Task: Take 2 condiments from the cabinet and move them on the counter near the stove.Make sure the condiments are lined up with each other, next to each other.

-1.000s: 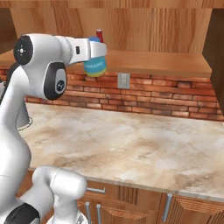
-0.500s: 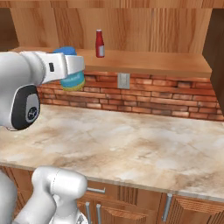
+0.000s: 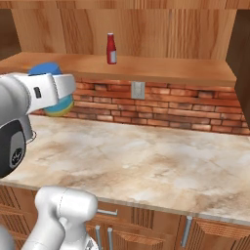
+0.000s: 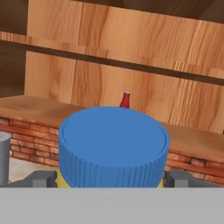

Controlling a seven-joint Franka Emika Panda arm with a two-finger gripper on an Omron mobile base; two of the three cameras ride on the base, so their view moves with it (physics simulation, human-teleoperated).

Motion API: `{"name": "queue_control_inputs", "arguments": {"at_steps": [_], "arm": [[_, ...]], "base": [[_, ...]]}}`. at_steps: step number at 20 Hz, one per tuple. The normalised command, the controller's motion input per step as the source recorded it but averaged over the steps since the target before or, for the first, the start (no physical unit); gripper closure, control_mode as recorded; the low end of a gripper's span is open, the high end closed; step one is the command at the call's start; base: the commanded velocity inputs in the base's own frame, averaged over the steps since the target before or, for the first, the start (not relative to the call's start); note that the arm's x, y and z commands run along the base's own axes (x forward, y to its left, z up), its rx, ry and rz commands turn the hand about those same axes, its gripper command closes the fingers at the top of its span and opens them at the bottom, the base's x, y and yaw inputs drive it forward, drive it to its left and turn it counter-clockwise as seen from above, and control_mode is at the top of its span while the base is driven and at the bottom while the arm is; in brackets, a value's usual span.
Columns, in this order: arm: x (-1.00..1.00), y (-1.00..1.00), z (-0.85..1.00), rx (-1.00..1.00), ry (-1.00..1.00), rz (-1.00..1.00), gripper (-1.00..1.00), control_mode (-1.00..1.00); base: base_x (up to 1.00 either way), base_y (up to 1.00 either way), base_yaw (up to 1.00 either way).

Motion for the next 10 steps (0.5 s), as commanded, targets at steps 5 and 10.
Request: {"name": "queue_control_inputs", "arguments": {"at_steps": [5,10], "arm": [[-0.13,0.04,0.00,0.00,0.01,0.07,1.00,-1.00],[0.00,0.00,-0.01,0.00,0.00,0.01,1.00,-1.00]], "base": [[0.00,0.00,0.00],[0.00,0.00,0.00]]}}
